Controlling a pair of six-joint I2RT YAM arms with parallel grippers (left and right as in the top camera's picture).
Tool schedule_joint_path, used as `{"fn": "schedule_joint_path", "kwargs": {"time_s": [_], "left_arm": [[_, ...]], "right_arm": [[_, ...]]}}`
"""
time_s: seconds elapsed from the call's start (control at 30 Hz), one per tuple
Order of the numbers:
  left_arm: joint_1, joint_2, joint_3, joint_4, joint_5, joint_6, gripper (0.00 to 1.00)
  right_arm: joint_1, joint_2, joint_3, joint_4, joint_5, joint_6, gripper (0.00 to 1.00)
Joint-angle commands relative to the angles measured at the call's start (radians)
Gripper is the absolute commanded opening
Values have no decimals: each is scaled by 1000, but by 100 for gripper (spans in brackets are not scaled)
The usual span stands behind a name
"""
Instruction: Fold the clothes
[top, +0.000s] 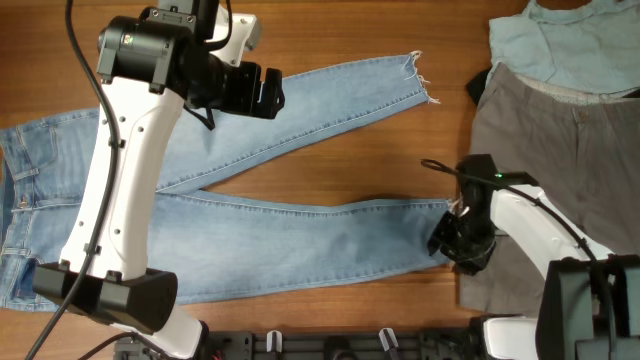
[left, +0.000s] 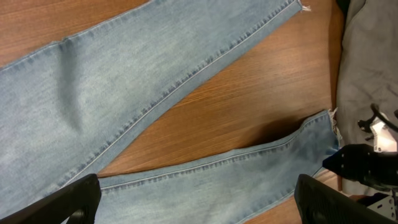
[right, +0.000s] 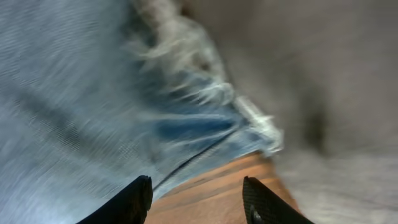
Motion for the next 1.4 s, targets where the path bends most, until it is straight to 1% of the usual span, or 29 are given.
{"fn": "schedule_joint_path", "kwargs": {"time_s": [0.0,0.03,0.07,0.2,0.33,0.43,0.47,0.5,0.53,0.6,0.73,0.83,0.93,1.0,1.07,1.13,1.37], "left_arm": [[-3,6,-6,3,-6,17,100],[-3,6,-6,3,-6,17,100],[-3,6,-6,3,-6,17,100],[-3,6,-6,3,-7,17,100],[-3,6,-6,3,-7,21,100],[-3,6,-6,7,-10,20,100],[-3,6,-6,9,-11,21,100],[-3,6,-6,9,-10,20,100],[-3,6,-6,9,-10,20,100],[-3,6,-6,10,-10,20,100],[-3,6,-6,15,-10,20,100],[-3,6,-6,22,-10,20,100],[-3,6,-6,22,-10,20,100],[-3,6,-6,22,-10,20,100],[-3,6,-6,22,-10,20,100],[-3,6,-6,21,-10,20,100],[-3,6,-6,21,-10,20,100]], "right_arm": [[-38,-8,-6,28,53,55,41],[-38,-6,-6,41,50,69,36],[-38,-6,-6,46,42,85,35],[-38,-6,-20,50,47,93,36],[-38,-6,-103,97,44,137,34],[-38,-7,-97,116,31,128,22],[-38,-7,-83,104,31,109,17],[-38,-8,-61,77,31,83,9],[-38,-9,-35,37,31,69,4],[-38,-16,40,-60,30,5,4],[-36,-35,243,-307,-10,-116,4],[-36,-35,336,-377,-24,-159,4],[-36,-32,338,-326,-38,-155,4],[-36,-31,338,-233,-97,-151,4],[-36,-20,338,-130,-110,-95,4],[-35,-6,338,-78,-114,-68,4],[-16,93,338,136,-129,-14,4]]}}
